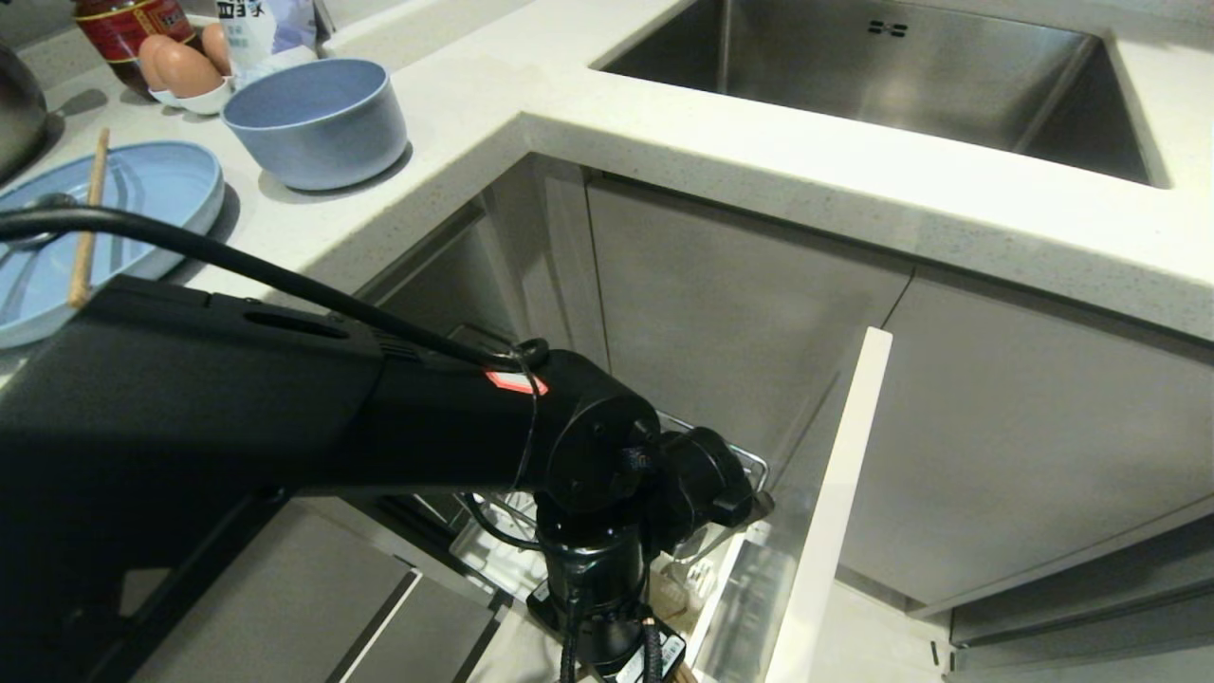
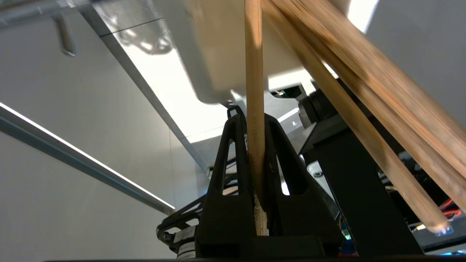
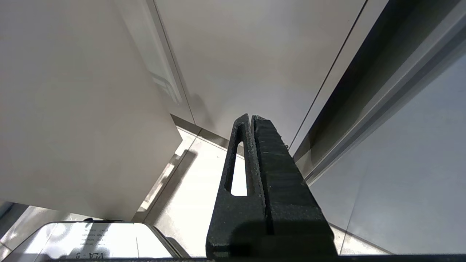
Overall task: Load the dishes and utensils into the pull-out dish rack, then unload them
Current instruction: Pick up the chopsticks and place it in the cupboard
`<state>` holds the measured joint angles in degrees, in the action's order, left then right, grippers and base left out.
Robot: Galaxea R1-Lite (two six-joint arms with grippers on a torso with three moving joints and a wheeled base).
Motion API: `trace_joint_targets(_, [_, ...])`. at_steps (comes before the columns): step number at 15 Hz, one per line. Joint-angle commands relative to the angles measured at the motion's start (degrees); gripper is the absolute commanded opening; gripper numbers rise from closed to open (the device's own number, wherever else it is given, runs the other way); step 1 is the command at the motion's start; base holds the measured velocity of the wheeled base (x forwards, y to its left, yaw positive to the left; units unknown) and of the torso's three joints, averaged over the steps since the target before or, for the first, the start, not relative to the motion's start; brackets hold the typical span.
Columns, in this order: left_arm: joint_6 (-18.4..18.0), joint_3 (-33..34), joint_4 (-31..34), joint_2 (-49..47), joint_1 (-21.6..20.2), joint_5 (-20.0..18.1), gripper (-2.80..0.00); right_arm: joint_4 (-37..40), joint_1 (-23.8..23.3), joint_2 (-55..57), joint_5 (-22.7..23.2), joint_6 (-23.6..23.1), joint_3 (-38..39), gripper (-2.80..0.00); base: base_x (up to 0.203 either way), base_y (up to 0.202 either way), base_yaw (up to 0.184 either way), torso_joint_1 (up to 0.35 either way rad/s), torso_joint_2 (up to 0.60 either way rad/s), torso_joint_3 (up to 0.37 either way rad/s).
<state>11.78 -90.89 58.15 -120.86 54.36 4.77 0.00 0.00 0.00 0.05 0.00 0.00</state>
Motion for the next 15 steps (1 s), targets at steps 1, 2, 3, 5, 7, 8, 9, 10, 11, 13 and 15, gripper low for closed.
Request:
trace_joint_targets(1, [0.1, -0.3, 0.3, -0.6, -0.3, 0.1, -2.8, 0.0, 0.0, 0.0, 0.0, 0.0, 0.0, -2.8, 0.0, 0.0, 0.0, 0.0, 0.0, 0.0])
trace_joint_targets(2, [0.1, -0.5, 0.3, -0.6, -0.5, 0.1, -2.8, 0.0, 0.0, 0.0, 0.0, 0.0, 0.0, -2.8, 0.0, 0.0, 0.0, 0.0, 0.0, 0.0])
trace_joint_targets(3, [0.1, -0.5, 0.3, -0.6, -0.5, 0.1, -2.8, 0.0, 0.0, 0.0, 0.0, 0.0, 0.0, -2.8, 0.0, 0.0, 0.0, 0.0, 0.0, 0.0])
trace_joint_targets(5, [-0.1, -0.6, 0.4, -0.6, -0.7, 0.1, 0.0, 0.0, 0.0, 0.0, 0.0, 0.0, 0.0, -2.8, 0.0, 0.0, 0.0, 0.0, 0.0, 0.0])
trace_joint_targets(7, [0.0, -0.7, 0.4, -0.3, -0.7, 0.1, 0.0, 0.0, 0.0, 0.0, 0.0, 0.0, 0.0, -2.8, 0.0, 0.0, 0.0, 0.0, 0.0, 0.0])
trace_joint_targets(8, [0.0, -0.7, 0.4, -0.2, -0.7, 0.1, 0.0, 0.0, 0.0, 0.0, 0.0, 0.0, 0.0, -2.8, 0.0, 0.0, 0.0, 0.0, 0.0, 0.0])
trace_joint_targets(9, [0.1, -0.7, 0.5, 0.0, -0.7, 0.1, 0.0, 0.0, 0.0, 0.0, 0.0, 0.0, 0.0, -2.8, 0.0, 0.0, 0.0, 0.0, 0.0, 0.0])
trace_joint_targets(10, [0.1, -0.7, 0.5, 0.5, -0.7, 0.1, 0.0, 0.0, 0.0, 0.0, 0.0, 0.0, 0.0, -2.8, 0.0, 0.0, 0.0, 0.0, 0.0, 0.0])
trace_joint_targets(11, [0.1, -0.7, 0.5, 1.1, -0.7, 0.1, 0.0, 0.0, 0.0, 0.0, 0.0, 0.0, 0.0, -2.8, 0.0, 0.0, 0.0, 0.0, 0.0, 0.0])
trace_joint_targets(13, [0.2, -0.6, 0.7, 3.2, -0.7, 0.1, 0.0, 0.0, 0.0, 0.0, 0.0, 0.0, 0.0, -2.8, 0.0, 0.0, 0.0, 0.0, 0.0, 0.0])
trace_joint_targets(15, [0.2, -0.5, 0.7, 6.0, -0.6, 0.1, 0.0, 0.0, 0.0, 0.0, 0.0, 0.0, 0.0, -2.8, 0.0, 0.0, 0.0, 0.0, 0.0, 0.0])
